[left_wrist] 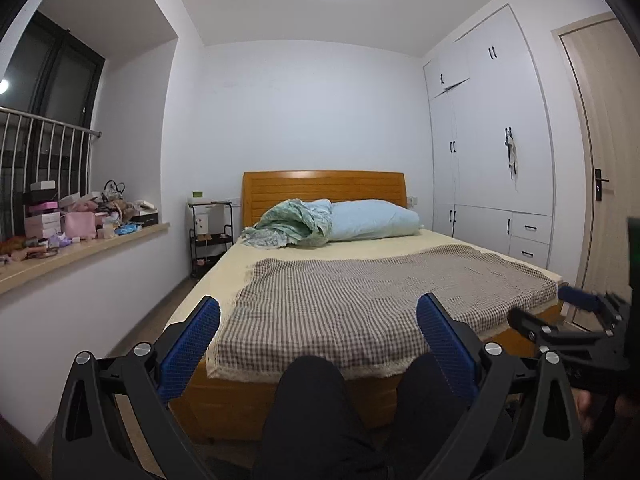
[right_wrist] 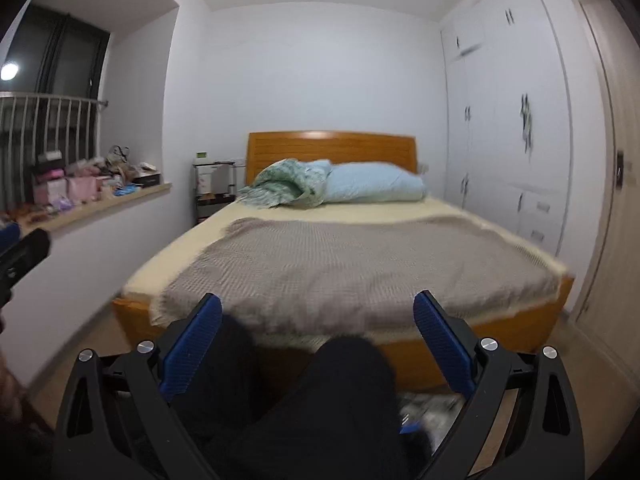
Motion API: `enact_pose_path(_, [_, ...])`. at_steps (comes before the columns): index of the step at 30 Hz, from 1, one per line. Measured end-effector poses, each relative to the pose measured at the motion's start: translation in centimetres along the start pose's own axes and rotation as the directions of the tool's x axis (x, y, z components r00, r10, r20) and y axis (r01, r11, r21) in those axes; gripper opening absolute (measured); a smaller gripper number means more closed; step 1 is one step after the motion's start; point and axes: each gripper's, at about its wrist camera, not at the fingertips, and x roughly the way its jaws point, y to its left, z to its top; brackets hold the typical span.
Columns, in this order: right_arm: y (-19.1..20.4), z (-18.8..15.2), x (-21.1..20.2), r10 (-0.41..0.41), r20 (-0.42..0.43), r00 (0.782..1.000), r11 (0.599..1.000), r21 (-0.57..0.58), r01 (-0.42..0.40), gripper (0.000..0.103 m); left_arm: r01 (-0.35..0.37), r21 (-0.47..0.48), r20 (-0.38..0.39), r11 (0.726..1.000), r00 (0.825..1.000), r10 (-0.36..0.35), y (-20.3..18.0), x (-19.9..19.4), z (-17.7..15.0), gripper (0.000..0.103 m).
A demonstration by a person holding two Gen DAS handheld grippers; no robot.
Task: Collect trash
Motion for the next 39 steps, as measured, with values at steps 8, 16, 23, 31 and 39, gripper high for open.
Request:
enact_pose_path(8, [-0.5, -0.4, -1.6, -0.053, 0.048, 0.997, 0.999, 0.013, 0.053, 0.092, -0.022, -0.009, -0.012, 1.000, 1.000, 0.022, 0.1, 0.5, 0.4, 0.096])
enact_pose_path(16, [-0.4, -1.0, -2.3, -0.057, 0.054, 0.997, 0.998, 0.011, 0.056, 0.092, -0.020, -0.024, 0.009, 1.000, 1.000, 0.020, 0.6, 0.4, 0.9, 0.096])
enact_pose_path(23, [-0.7, -1.0, -2.6, -0.050, 0.055, 0.997, 0.999, 0.022, 0.049, 0.092, -0.020, -0.020, 0.014, 1.000, 1.000, 0.020, 0.6, 0.4, 1.2, 0.096])
enact_pose_path(31, [-0.5, -1.0, -3.0, -0.049, 0.062, 0.997, 0.999, -0.003, 0.049, 0.092, -0.019, -0.016, 0.021, 1.000, 1.000, 0.019, 0.4, 0.4, 1.1, 0.096])
enact_pose_path(39, [-0.5, -0.8, -3.0, -0.053, 0.056, 0.997, 0.999, -0.006, 0.053, 0.092, -0.013, -0.010, 0.014, 1.000, 1.000, 0.013, 0.3, 0.4, 1.0, 0.096])
